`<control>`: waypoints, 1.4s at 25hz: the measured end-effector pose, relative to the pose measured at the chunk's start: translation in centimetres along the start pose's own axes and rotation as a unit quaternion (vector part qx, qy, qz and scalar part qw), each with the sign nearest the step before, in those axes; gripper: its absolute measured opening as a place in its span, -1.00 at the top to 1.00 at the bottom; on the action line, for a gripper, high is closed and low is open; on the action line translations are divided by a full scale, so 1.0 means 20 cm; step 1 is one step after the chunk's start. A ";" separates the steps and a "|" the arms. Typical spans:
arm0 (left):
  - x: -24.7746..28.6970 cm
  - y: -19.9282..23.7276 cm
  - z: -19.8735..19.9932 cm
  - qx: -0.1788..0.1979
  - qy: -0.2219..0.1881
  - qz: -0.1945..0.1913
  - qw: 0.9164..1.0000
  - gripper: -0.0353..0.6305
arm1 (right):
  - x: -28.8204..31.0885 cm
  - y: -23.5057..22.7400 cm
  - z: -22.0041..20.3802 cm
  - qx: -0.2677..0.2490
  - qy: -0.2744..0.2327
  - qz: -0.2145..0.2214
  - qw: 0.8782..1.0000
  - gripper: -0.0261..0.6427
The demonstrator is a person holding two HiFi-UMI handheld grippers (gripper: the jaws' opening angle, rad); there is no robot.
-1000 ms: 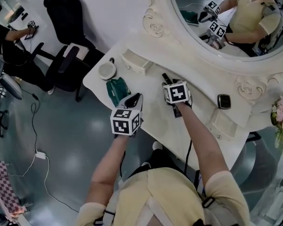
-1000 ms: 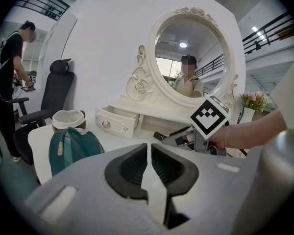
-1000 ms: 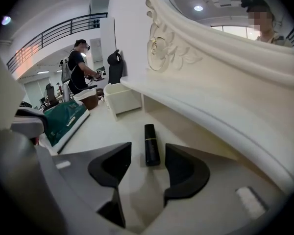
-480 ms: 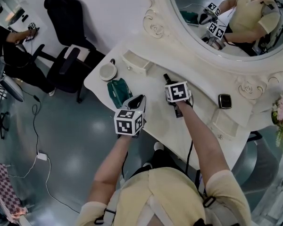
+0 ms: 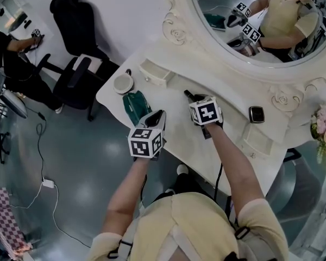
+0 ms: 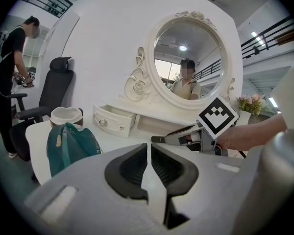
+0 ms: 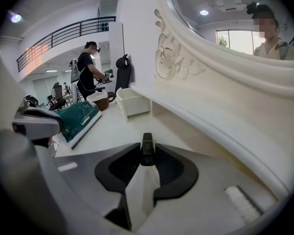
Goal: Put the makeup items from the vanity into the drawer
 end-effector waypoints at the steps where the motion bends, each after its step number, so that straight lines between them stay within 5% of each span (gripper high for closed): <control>1: -0.01 -0.01 0.00 0.000 -0.002 -0.002 1.000 0.83 | -0.01 0.01 0.00 -0.003 -0.004 0.006 1.000 0.63; 15: -0.06 -0.20 0.09 0.041 -0.027 -0.049 0.998 0.84 | -0.46 0.02 -0.01 -0.043 -0.085 0.033 0.995 0.63; 25: 0.01 -0.38 0.13 0.062 -0.026 -0.114 0.991 0.85 | -0.86 -0.15 -0.11 -0.040 -0.124 -0.020 0.991 0.63; 35: 0.14 -0.58 0.11 0.080 -0.006 -0.190 0.979 0.87 | -1.17 -0.32 -0.36 0.000 -0.100 -0.088 0.991 0.63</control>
Point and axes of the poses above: the fingertips, and each gripper's own axes: x forward along the fingers, y to its left, z out of its top, the point moved 9 cm from there along -x, backward along the fingers, and after that the axes turned 3 degrees about -z, right-handed, at the moved point
